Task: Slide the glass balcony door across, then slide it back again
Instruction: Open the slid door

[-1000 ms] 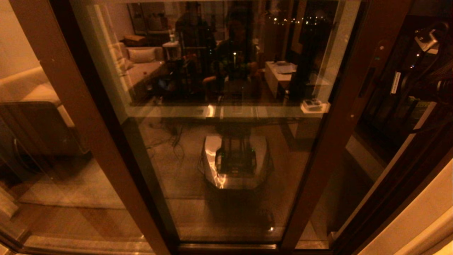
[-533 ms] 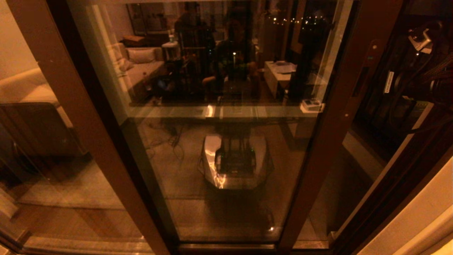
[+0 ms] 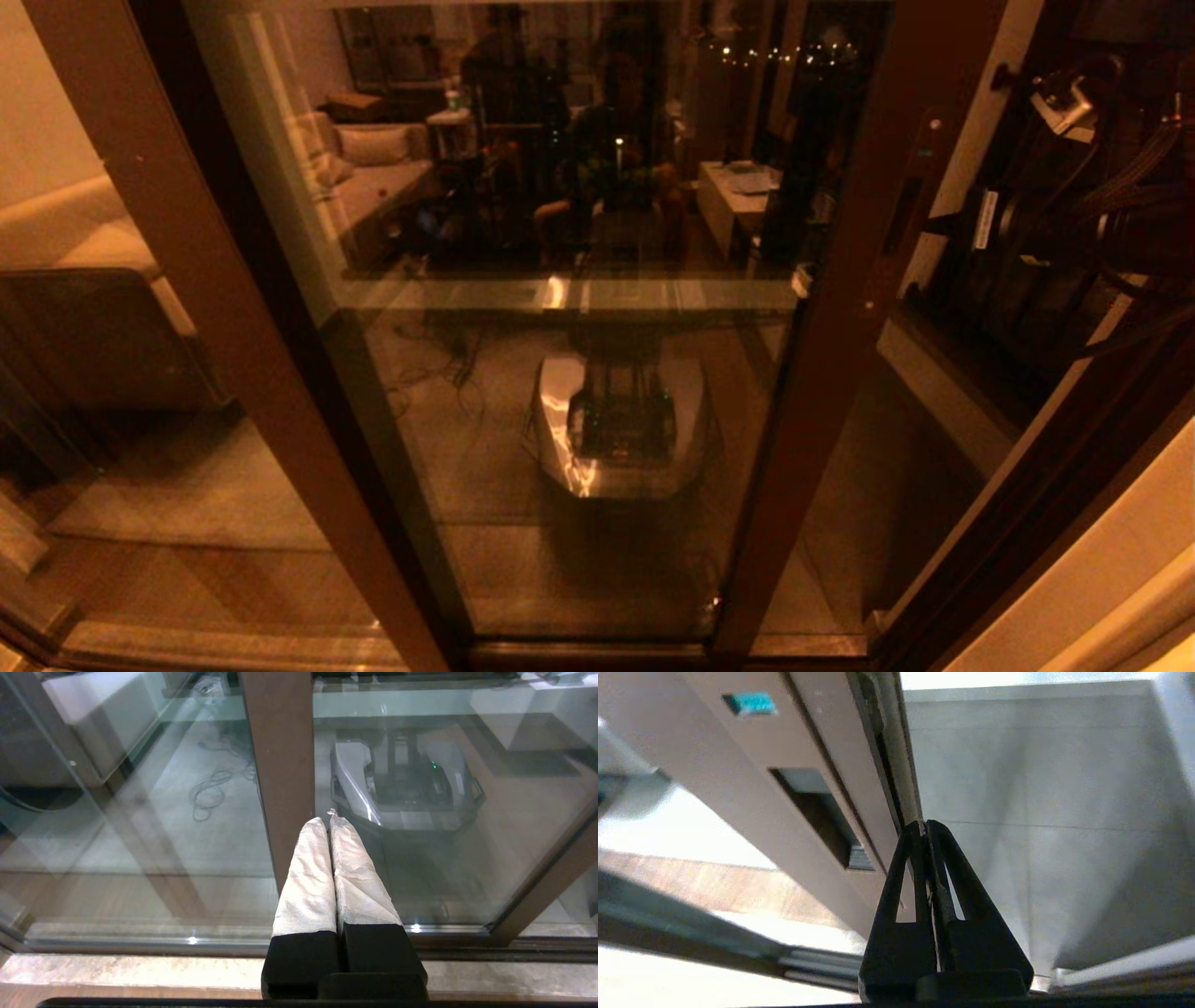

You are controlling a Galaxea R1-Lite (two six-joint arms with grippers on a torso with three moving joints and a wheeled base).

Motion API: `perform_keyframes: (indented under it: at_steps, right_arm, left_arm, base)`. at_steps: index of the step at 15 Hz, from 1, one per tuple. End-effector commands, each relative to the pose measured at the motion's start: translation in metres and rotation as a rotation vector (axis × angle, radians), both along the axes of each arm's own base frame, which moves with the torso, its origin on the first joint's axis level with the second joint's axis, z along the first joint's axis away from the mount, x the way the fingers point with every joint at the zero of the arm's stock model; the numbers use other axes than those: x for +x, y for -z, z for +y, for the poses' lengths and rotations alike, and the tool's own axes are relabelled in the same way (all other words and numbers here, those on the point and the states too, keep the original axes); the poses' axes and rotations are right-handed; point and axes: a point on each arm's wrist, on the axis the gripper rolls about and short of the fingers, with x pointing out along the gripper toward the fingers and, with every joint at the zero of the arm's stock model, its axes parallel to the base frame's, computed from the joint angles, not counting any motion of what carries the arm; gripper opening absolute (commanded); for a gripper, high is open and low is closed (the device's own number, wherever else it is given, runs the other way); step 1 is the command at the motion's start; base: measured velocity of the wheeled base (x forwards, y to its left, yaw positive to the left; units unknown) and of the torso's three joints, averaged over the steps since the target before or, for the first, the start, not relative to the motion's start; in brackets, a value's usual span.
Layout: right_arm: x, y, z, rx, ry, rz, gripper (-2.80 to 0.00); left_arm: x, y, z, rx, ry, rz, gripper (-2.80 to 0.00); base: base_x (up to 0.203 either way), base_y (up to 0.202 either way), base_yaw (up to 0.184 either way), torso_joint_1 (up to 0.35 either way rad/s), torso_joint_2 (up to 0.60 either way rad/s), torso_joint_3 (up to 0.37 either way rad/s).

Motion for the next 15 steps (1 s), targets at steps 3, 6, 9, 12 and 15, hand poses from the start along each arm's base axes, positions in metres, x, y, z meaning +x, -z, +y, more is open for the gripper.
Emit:
perform_keyframes:
  at_steps: [3, 6, 9, 12, 15]
  right_arm:
    - [0.003, 0.003, 0.008, -0.002, -0.016, 0.007, -2.8]
    - [0.004, 0.004, 0.017, -0.002, -0.038, 0.011, -2.8]
    - [0.009, 0.005, 0.028, -0.008, -0.017, 0.013, -2.8]
    - [0.01, 0.003, 0.039, 0.013, -0.035, 0.008, -2.8]
    - [0.011, 0.004, 0.047, 0.013, -0.053, 0.011, -2.8]
  left_arm:
    - [0.0, 0.0, 0.0, 0.001, 0.0, 0.0, -2.8]
    - [0.0, 0.0, 0.0, 0.001, 0.0, 0.0, -2.8]
    - [0.0, 0.0, 0.0, 0.001, 0.0, 0.0, -2.8]
    - [0.0, 0.0, 0.0, 0.001, 0.0, 0.0, -2.8]
    - [0.0, 0.0, 0.0, 0.001, 0.0, 0.0, -2.8]
  base:
    - [0.0, 0.0, 0.0, 0.0, 0.0, 0.0]
    - [0.0, 0.0, 0.0, 0.0, 0.0, 0.0]
    - [0.0, 0.0, 0.0, 0.0, 0.0, 0.0]
    - [0.0, 0.0, 0.0, 0.0, 0.0, 0.0]
    - [0.0, 0.0, 0.0, 0.0, 0.0, 0.0]
